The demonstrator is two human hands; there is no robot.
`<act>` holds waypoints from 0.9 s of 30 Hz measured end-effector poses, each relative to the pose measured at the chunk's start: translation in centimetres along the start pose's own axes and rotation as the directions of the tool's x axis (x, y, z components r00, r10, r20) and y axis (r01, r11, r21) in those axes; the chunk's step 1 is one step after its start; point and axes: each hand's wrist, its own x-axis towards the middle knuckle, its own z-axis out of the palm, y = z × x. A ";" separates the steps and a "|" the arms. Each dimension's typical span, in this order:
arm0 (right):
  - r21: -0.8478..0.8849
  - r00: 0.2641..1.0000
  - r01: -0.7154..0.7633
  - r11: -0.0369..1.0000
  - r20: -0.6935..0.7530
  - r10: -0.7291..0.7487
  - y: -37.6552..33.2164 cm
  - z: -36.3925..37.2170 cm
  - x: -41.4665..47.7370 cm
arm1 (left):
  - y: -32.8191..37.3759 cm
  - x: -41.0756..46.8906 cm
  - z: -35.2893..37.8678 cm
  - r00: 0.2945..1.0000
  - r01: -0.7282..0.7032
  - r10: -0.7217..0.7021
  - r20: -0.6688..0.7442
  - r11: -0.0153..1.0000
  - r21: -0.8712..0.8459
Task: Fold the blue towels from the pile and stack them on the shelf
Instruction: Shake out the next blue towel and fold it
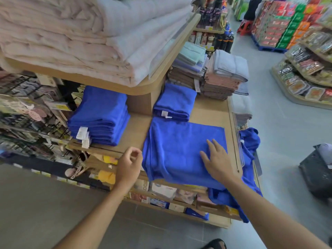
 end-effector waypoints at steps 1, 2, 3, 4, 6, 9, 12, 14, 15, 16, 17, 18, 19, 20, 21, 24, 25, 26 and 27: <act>-0.094 1.000 0.012 0.995 0.015 -0.011 0.1 0.4 -0.5 | -1.8 -1.7 0.1 0.994 0.110 -0.110 0.008 0.993 -0.046; -0.152 1.000 0.019 0.988 0.016 -0.016 0.2 0.6 -0.9 | -3.3 -2.9 0.5 0.971 0.237 -0.235 0.034 0.967 -0.088; -0.169 1.000 0.017 0.985 0.006 -0.016 0.2 0.6 -1.0 | -4.5 -3.6 1.0 0.929 0.369 -0.361 0.081 0.921 -0.122; -0.165 1.000 0.016 0.986 -0.008 -0.018 0.1 0.6 -1.1 | -5.5 -3.9 1.5 0.861 0.505 -0.483 0.156 0.848 -0.162; -0.156 0.999 0.016 0.988 -0.030 -0.021 0.0 0.7 -1.2 | -6.1 -4.0 2.4 0.652 0.754 -0.641 0.405 0.606 -0.255; -0.157 0.999 0.015 0.988 -0.045 -0.022 0.2 0.8 -1.3 | -6.5 -3.5 3.1 0.458 0.889 -0.550 0.698 0.296 -0.350; -0.163 0.998 0.011 0.987 -0.053 -0.020 0.3 0.9 -1.3 | -6.7 -3.1 3.1 0.457 0.889 -0.490 0.742 0.236 -0.392; -0.162 0.998 0.006 0.987 -0.059 -0.016 0.2 1.0 -1.3 | -7.1 -3.2 2.7 0.470 0.882 -0.514 0.717 0.242 -0.405; -0.161 0.998 0.005 0.987 -0.063 -0.015 0.2 1.0 -1.3 | -7.6 -3.4 2.4 0.481 0.874 -0.539 0.691 0.237 -0.424; -0.161 0.998 0.003 0.987 -0.065 -0.014 0.3 1.1 -1.3 | -8.2 -3.5 2.1 0.487 0.865 -0.573 0.659 0.214 -0.453; -0.162 0.998 0.002 0.987 -0.068 -0.013 0.3 1.1 -1.2 | -9.0 -3.7 1.7 0.477 0.859 -0.609 0.633 0.171 -0.482; -0.161 0.998 -0.002 0.987 -0.069 -0.009 0.2 1.1 -1.2 | -9.6 -4.0 1.3 0.451 0.860 -0.631 0.631 0.119 -0.496; -0.159 0.997 -0.008 0.987 -0.072 -0.003 0.2 1.1 -1.2 | -10.1 -4.3 0.8 0.413 0.873 -0.631 0.657 0.069 -0.483; -0.158 0.997 -0.013 0.987 -0.076 0.001 0.2 1.1 -1.3 | -10.5 -4.6 0.5 0.372 0.894 -0.611 0.698 0.033 -0.448; -0.158 0.997 -0.015 0.987 -0.078 0.003 0.1 1.1 -1.3 | -10.6 -4.8 0.2 0.337 0.912 -0.586 0.737 0.009 -0.409; -0.153 0.997 -0.013 0.988 -0.077 0.001 0.0 1.1 -1.4 | -10.7 -4.7 -0.4 0.283 0.934 -0.576 0.767 -0.017 -0.357; -0.153 0.997 -0.014 0.988 -0.079 0.002 0.0 1.0 -1.4 | -10.7 -4.5 -0.5 0.266 0.938 -0.600 0.755 -0.018 -0.345; -0.156 0.997 -0.017 0.988 -0.081 0.004 0.0 1.0 -1.4 | -10.7 -4.2 -0.7 0.243 0.945 -0.623 0.743 -0.020 -0.326; -0.159 0.997 -0.020 0.987 -0.082 0.007 -0.1 1.0 -1.5 | -10.7 -4.0 -0.8 0.219 0.951 -0.641 0.735 -0.027 -0.307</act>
